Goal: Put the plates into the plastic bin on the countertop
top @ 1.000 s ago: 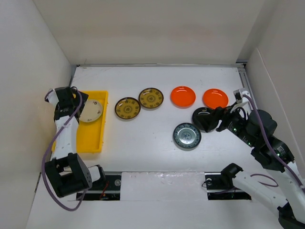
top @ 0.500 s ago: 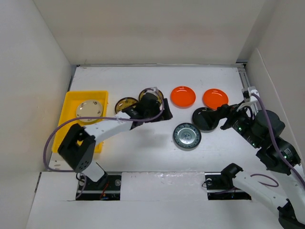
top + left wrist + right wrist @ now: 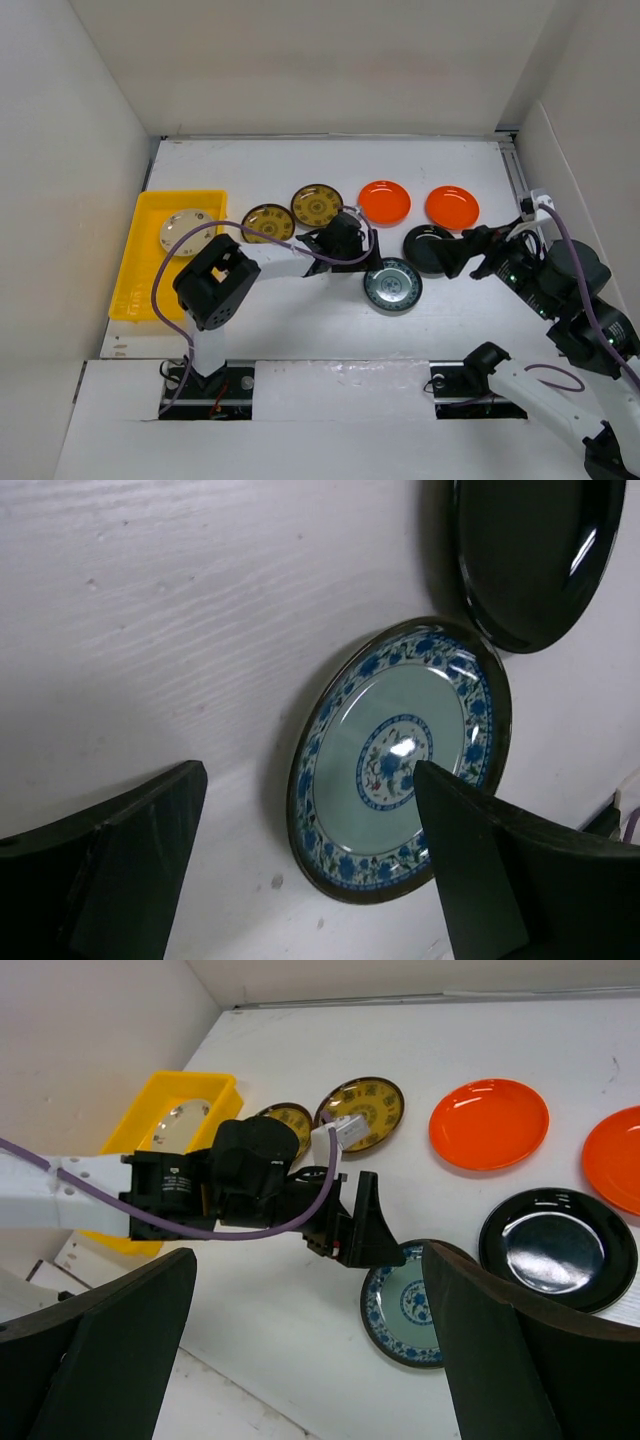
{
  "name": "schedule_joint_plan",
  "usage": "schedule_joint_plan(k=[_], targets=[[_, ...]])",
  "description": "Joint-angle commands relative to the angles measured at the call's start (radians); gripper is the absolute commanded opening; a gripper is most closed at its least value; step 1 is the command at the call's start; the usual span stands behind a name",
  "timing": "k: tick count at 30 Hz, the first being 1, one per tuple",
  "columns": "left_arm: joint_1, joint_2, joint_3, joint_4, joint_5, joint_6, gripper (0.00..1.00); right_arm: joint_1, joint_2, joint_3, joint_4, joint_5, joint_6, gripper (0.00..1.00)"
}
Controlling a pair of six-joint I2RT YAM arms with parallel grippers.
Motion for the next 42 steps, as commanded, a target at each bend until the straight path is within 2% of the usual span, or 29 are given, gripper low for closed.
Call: schedule_joint_plan(k=[1, 3, 5, 6, 8, 10, 11, 12, 16, 19, 23, 24, 26, 27, 30, 31, 33, 34, 38, 42], targets=[[-0.004, 0.034, 0.01, 0.041, 0.045, 0.002, 0.8, 0.004, -0.014, 0.014, 0.013, 0.016, 0.011, 1.0], [-0.004, 0.064, 0.01, 0.051, 0.057, 0.002, 0.63, 0.004, -0.014, 0.014, 0.013, 0.016, 0.011, 1.0], [-0.004, 0.086, 0.01, 0.065, 0.07, 0.002, 0.52, 0.004, -0.014, 0.014, 0.013, 0.016, 0.011, 1.0], [-0.004, 0.086, 0.01, 0.065, 0.07, 0.002, 0.42, 0.004, -0.014, 0.014, 0.013, 0.016, 0.011, 1.0], [-0.004, 0.086, 0.01, 0.065, 0.061, -0.009, 0.34, 0.004, -0.014, 0.014, 0.013, 0.016, 0.011, 1.0], [-0.004, 0.086, 0.001, 0.045, 0.039, -0.009, 0.21, 0.004, -0.014, 0.014, 0.013, 0.016, 0.011, 1.0], [-0.004, 0.086, 0.0, 0.026, 0.029, -0.009, 0.05, 0.004, -0.014, 0.014, 0.013, 0.016, 0.011, 1.0], [-0.004, 0.074, 0.0, -0.011, 0.016, -0.009, 0.0, 0.004, -0.014, 0.014, 0.013, 0.016, 0.011, 1.0], [-0.004, -0.021, 0.024, -0.141, -0.089, 0.016, 0.0, 0.004, -0.014, 0.005, 0.024, 0.016, 0.011, 1.0], [0.075, -0.142, 0.024, -0.186, -0.114, 0.028, 0.0, 0.004, -0.014, -0.004, 0.034, 0.007, 0.02, 1.0], [0.256, -0.314, 0.024, -0.312, -0.157, -0.003, 0.0, 0.004, -0.005, -0.004, 0.056, -0.002, 0.02, 1.0], [0.352, -0.352, 0.024, -0.312, -0.168, -0.003, 0.0, 0.004, -0.005, -0.004, 0.056, -0.002, 0.02, 1.0], [0.472, -0.464, -0.002, -0.333, -0.139, -0.027, 0.0, 0.004, -0.005, -0.015, 0.067, -0.002, 0.02, 1.0], [0.59, -0.498, -0.003, -0.334, -0.139, -0.027, 0.0, 0.004, 0.004, -0.015, 0.067, -0.002, 0.02, 1.0], [0.782, -0.589, -0.027, -0.369, -0.171, -0.057, 0.0, 0.004, 0.014, -0.024, 0.088, -0.014, 0.011, 1.0], [0.904, -0.598, -0.027, -0.393, -0.2, -0.087, 0.0, 0.004, 0.014, -0.024, 0.088, -0.014, 0.011, 1.0], [1.008, -0.598, -0.042, -0.404, -0.217, -0.109, 0.0, 0.004, 0.014, -0.024, 0.108, -0.025, 0.011, 1.0], [1.099, -0.598, -0.059, -0.392, -0.217, -0.118, 0.0, 0.004, 0.024, -0.024, 0.108, -0.025, 0.002, 1.0], [1.239, -0.508, -0.059, -0.383, -0.214, -0.142, 0.0, 0.004, 0.044, -0.024, 0.117, -0.047, -0.007, 1.0], [1.293, -0.454, -0.059, -0.392, -0.225, -0.155, 0.0, 0.004, 0.064, -0.006, 0.117, -0.057, -0.029, 1.0]])
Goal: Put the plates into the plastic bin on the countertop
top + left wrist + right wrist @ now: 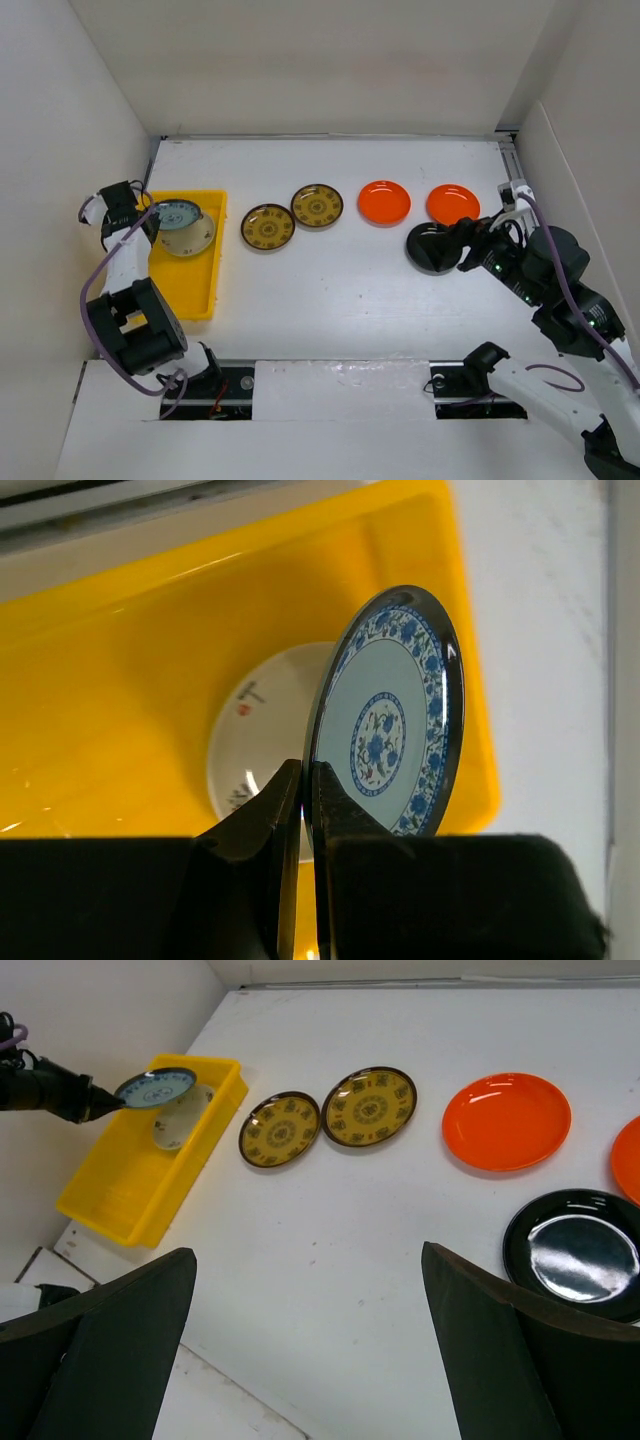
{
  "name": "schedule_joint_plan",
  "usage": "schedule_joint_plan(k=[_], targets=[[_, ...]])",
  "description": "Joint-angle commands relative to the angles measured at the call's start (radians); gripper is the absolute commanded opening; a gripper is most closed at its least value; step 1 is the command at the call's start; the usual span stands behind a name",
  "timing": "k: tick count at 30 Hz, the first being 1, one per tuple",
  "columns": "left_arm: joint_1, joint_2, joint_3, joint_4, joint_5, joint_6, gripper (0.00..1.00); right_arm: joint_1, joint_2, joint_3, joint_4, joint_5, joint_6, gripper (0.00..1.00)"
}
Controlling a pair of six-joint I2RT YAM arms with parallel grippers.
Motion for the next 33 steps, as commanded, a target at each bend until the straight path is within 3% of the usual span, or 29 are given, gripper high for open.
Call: schedule_joint_plan(k=[1, 9, 10, 11, 15, 17, 19, 22, 25, 28, 30, 33], targets=[[0.021, 0.0, -0.017, 0.001, 0.006, -0.028, 0.0, 0.004, 0.007, 0.015, 0.063, -0.023, -0.026, 1.0], [0.021, 0.049, -0.051, 0.036, 0.042, -0.028, 0.01, 0.004, -0.014, 0.024, 0.054, -0.013, -0.046, 1.0], [0.021, 0.049, -0.051, 0.045, 0.067, -0.016, 0.11, 0.004, -0.014, 0.024, 0.054, -0.013, -0.046, 1.0], [0.021, 0.049, -0.051, 0.045, 0.076, -0.016, 0.34, 0.004, -0.014, 0.024, 0.054, -0.013, -0.046, 1.0], [-0.029, 0.022, -0.007, 0.007, 0.029, -0.005, 0.89, 0.004, -0.023, 0.024, 0.035, -0.004, -0.046, 1.0], [-0.06, -0.035, 0.004, -0.022, 0.02, 0.007, 0.97, 0.004, -0.023, 0.035, 0.024, 0.006, -0.046, 1.0], [-0.124, -0.108, 0.027, -0.042, -0.019, 0.053, 1.0, 0.004, -0.032, 0.044, 0.014, 0.006, -0.046, 1.0], [-0.397, -0.153, 0.037, -0.042, -0.088, 0.073, 1.0, 0.004, -0.043, 0.053, 0.003, 0.019, -0.046, 1.0], [-0.702, -0.13, 0.005, 0.094, 0.021, 0.091, 1.0, 0.004, -0.052, 0.053, -0.006, 0.07, -0.024, 1.0], [-0.923, 0.004, 0.004, 0.277, 0.167, 0.105, 1.0, 0.004, -0.063, 0.074, -0.017, 0.092, -0.014, 1.0], [-1.047, 0.16, 0.122, 0.3, 0.167, 0.096, 1.0, 0.004, -0.072, 0.084, -0.028, 0.092, -0.001, 1.0], [-1.147, 0.343, 0.214, 0.326, 0.178, 0.087, 1.0, 0.004, -0.082, 0.093, -0.039, 0.092, 0.011, 1.0]])
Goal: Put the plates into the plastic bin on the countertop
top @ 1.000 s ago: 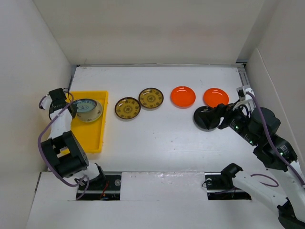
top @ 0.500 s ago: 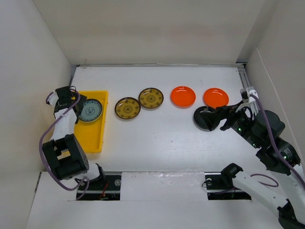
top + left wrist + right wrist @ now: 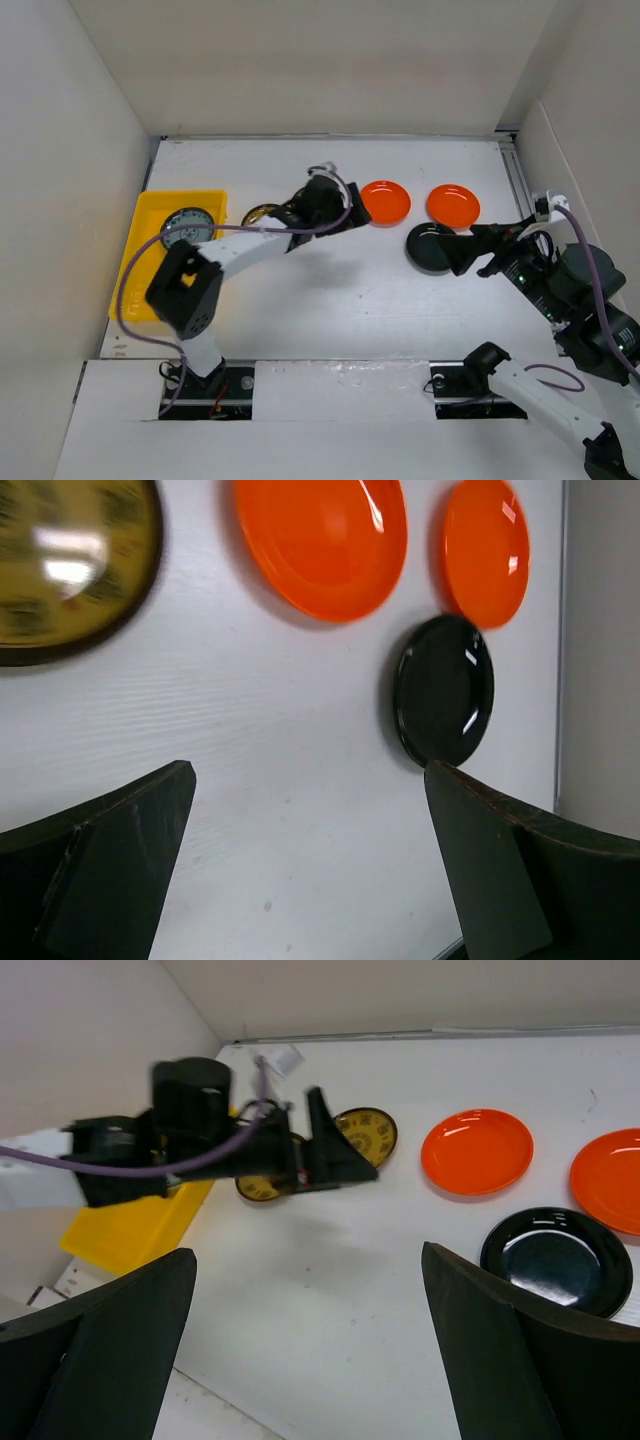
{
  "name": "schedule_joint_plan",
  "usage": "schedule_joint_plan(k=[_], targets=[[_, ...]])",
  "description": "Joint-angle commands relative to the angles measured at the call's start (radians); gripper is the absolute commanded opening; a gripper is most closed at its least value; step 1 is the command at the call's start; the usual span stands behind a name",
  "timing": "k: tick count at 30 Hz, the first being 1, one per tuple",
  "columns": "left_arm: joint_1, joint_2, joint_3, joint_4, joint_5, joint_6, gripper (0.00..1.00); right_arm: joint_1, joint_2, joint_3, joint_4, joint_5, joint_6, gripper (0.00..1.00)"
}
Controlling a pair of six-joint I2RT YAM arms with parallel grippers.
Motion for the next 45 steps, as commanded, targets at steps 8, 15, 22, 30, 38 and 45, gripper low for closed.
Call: schedule_joint_plan(k=[8, 15, 22, 30, 38, 45], targets=[[-0.202, 0.45, 0.303, 0.134, 0.052, -0.115, 1.0, 0.004, -0.037, 0.054, -0.041, 0.024, 0.029, 1.0], [-0.212, 0.643, 0.455, 0.143, 0.1, -0.166, 0.95, 0.004, -0.048, 0.075, -0.063, 0.024, 0.029, 1.0], [-0.222, 0.745, 0.56, 0.047, 0.064, -0.218, 0.57, 0.004, -0.057, 0.075, -0.063, 0.006, 0.029, 1.0], [-0.222, 0.774, 0.578, 0.06, 0.119, -0.198, 0.17, 0.004, -0.048, 0.075, -0.044, -0.005, 0.029, 1.0], [-0.212, 0.55, 0.384, 0.114, 0.141, -0.167, 0.0, 0.004, -0.048, 0.075, -0.044, -0.014, 0.029, 1.0], [0.033, 0.059, 0.143, -0.018, 0.046, -0.132, 0.0, 0.004, -0.048, 0.065, -0.014, -0.032, 0.029, 1.0]])
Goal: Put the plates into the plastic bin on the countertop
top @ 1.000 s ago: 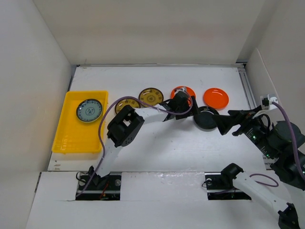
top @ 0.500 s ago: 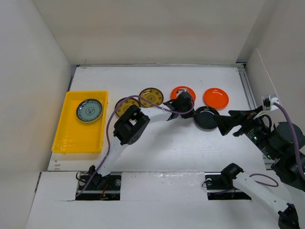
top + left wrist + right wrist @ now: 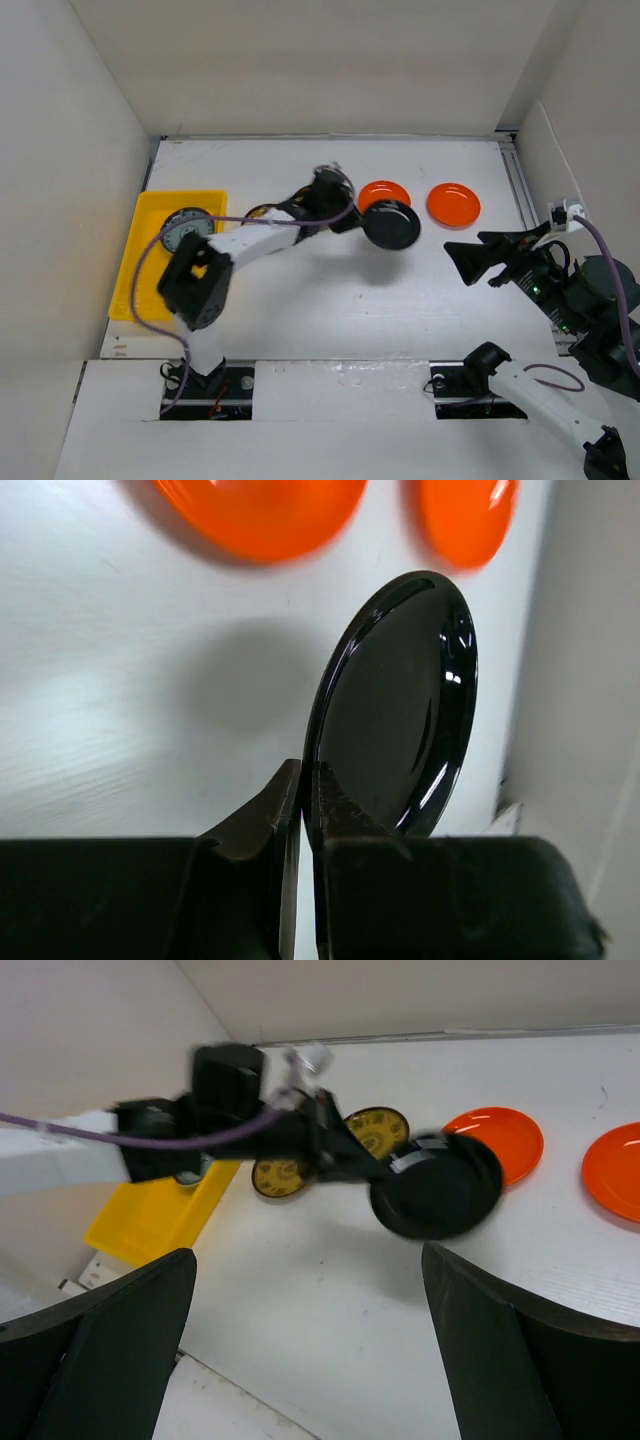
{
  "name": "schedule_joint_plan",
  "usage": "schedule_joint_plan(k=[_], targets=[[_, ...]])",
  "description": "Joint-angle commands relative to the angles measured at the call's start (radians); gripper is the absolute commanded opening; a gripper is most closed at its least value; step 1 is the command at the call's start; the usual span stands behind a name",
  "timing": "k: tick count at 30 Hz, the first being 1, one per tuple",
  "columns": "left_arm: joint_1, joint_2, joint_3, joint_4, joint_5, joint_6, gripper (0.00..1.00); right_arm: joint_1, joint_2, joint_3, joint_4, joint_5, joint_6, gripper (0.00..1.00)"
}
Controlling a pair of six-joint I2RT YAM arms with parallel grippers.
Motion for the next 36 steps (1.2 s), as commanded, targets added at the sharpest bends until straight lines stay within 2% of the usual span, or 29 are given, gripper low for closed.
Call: schedule_joint_plan(k=[1, 2, 4, 5, 8, 9, 12, 19, 28, 30, 31, 33, 34, 36], targets=[[0.19, -0.344, -0.077, -0.075, -0.11, 0.029, 0.0, 0.004, 0.003, 0.011, 0.05, -0.021, 0.004, 1.0], [0.318, -0.393, -0.107, -0.095, -0.138, 0.029, 0.0, 0.004, 0.003, 0.011, 0.065, -0.021, 0.004, 1.0], [0.466, -0.513, -0.193, -0.184, -0.18, 0.016, 0.0, 0.004, 0.003, -0.014, 0.098, -0.042, 0.004, 1.0], [0.619, -0.549, -0.223, -0.207, -0.219, 0.004, 0.0, 0.004, 0.014, -0.029, 0.108, -0.058, 0.004, 1.0], [0.836, -0.665, -0.341, -0.247, -0.242, -0.023, 0.0, 0.004, 0.026, -0.052, 0.148, -0.085, 0.013, 1.0], [0.96, -0.682, -0.362, -0.248, -0.251, -0.033, 0.0, 0.004, 0.038, -0.052, 0.148, -0.085, 0.013, 1.0], [1.109, -0.707, -0.41, -0.248, -0.242, -0.033, 0.0, 0.013, 0.061, -0.063, 0.175, -0.094, 0.013, 1.0], [1.199, -0.636, -0.459, -0.234, -0.251, 0.013, 0.0, 0.013, 0.083, -0.063, 0.185, -0.116, 0.013, 1.0], [1.199, -0.538, -0.484, -0.156, -0.172, 0.033, 0.0, 0.013, 0.064, -0.081, 0.194, -0.116, 0.013, 1.0], [1.199, -0.538, -0.484, -0.134, -0.139, 0.046, 0.13, 0.013, 0.064, -0.081, 0.185, -0.107, 0.013, 1.0], [1.199, -0.549, -0.474, -0.134, -0.129, 0.046, 0.24, 0.013, 0.064, -0.081, 0.185, -0.107, 0.013, 1.0], [1.171, -0.579, -0.455, -0.164, -0.129, 0.059, 0.52, 0.013, 0.064, -0.081, 0.176, -0.098, 0.013, 1.0], [1.162, -0.593, -0.442, -0.183, -0.147, 0.07, 0.75, 0.013, 0.064, -0.081, 0.176, -0.098, 0.013, 1.0], [1.142, -0.662, -0.422, -0.23, -0.178, 0.079, 0.91, 0.013, 0.064, -0.081, 0.176, -0.098, 0.013, 1.0]])
